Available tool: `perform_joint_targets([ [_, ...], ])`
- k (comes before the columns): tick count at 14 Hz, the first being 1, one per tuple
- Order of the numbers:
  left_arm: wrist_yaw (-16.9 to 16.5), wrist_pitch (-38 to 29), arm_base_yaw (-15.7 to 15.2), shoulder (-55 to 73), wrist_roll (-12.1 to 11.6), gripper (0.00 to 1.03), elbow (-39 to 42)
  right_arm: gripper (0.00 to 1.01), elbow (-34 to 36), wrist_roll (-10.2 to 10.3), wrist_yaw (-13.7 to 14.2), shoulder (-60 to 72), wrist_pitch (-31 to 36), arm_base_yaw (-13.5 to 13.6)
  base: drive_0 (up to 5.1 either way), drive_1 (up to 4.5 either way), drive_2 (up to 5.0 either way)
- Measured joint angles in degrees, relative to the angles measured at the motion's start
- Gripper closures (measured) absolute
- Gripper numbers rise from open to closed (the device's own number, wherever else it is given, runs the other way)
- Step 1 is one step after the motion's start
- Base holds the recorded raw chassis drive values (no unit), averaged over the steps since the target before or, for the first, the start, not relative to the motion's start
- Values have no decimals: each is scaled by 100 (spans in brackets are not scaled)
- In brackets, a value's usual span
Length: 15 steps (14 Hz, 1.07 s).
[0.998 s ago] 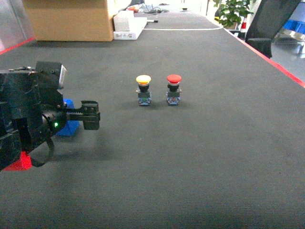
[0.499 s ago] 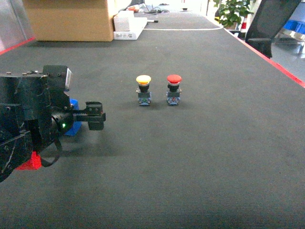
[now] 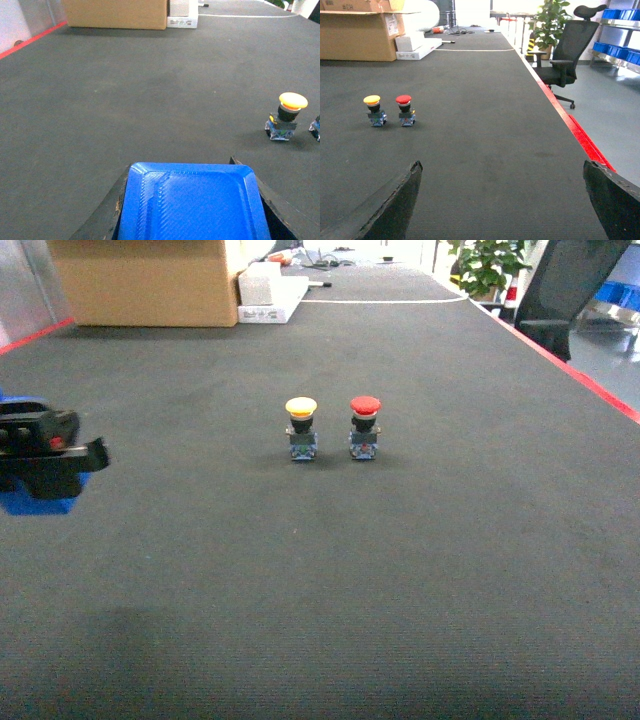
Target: Pick blue part to blue bin on bottom shelf
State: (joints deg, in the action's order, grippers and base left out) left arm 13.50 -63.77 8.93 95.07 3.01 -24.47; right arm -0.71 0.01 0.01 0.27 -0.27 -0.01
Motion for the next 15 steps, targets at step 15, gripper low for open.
perform_joint_targets([
  [15,492,5886,389,-7818,149,58,1097,3,0,2,0,0,0,0,0,0,0],
])
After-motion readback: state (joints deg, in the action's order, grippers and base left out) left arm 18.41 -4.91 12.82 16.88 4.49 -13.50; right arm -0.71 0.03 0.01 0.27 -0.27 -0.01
